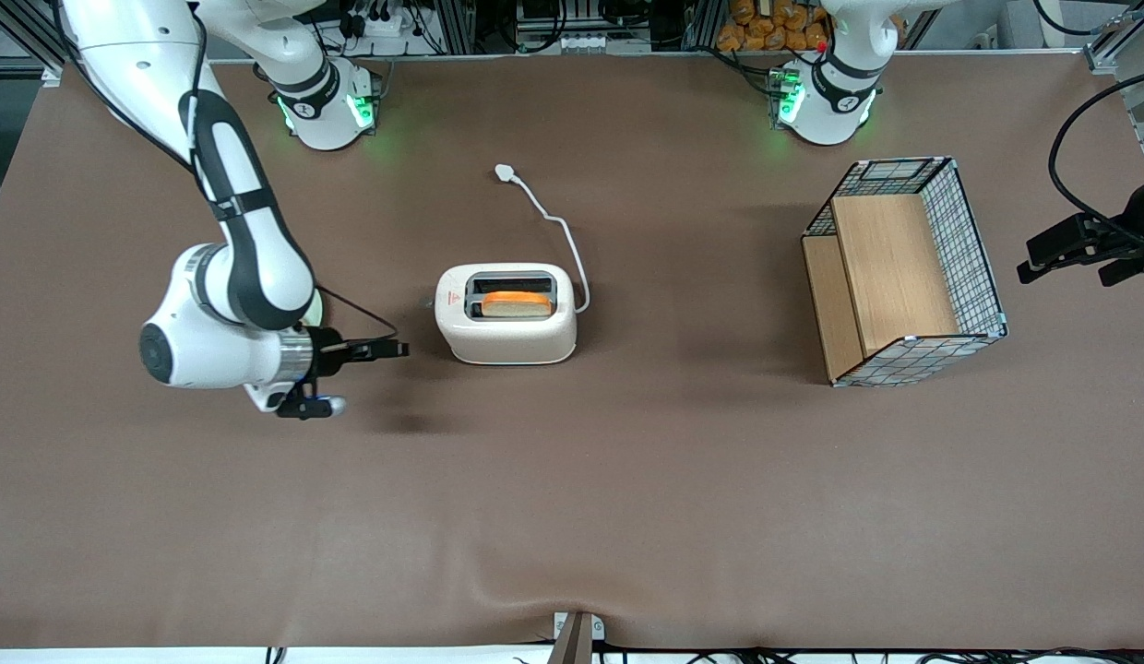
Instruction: Press toaster button with right arm
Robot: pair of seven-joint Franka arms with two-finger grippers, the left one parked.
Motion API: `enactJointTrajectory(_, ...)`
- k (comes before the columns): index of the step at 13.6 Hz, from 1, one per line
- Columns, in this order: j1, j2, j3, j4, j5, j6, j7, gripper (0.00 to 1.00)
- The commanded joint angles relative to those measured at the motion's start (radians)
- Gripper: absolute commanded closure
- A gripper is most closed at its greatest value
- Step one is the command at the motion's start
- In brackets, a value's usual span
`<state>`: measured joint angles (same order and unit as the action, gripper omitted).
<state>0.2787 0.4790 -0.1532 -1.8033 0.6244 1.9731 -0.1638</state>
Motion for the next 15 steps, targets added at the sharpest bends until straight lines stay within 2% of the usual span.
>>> enactJointTrajectory(1,-0.019,-0.042,-0.052,0.018,-0.034,-0.025,-0.017,0.00)
enactJointTrajectory(4,-0.019,-0.127,-0.104,0.016,-0.129,-0.037,-0.014,0.00)
enactJointTrajectory(7,-0.018,-0.256,-0.163,0.016,-0.296,-0.112,-0.005,0.00)
enactJointTrajectory(10,-0.016,-0.367,-0.174,0.016,-0.472,-0.189,0.055,0.00)
enactJointTrajectory(13,-0.024,-0.440,-0.151,0.019,-0.509,-0.267,0.109,0.00)
enactJointTrajectory(15,-0.085,-0.470,-0.085,0.021,-0.531,-0.284,0.109,0.00)
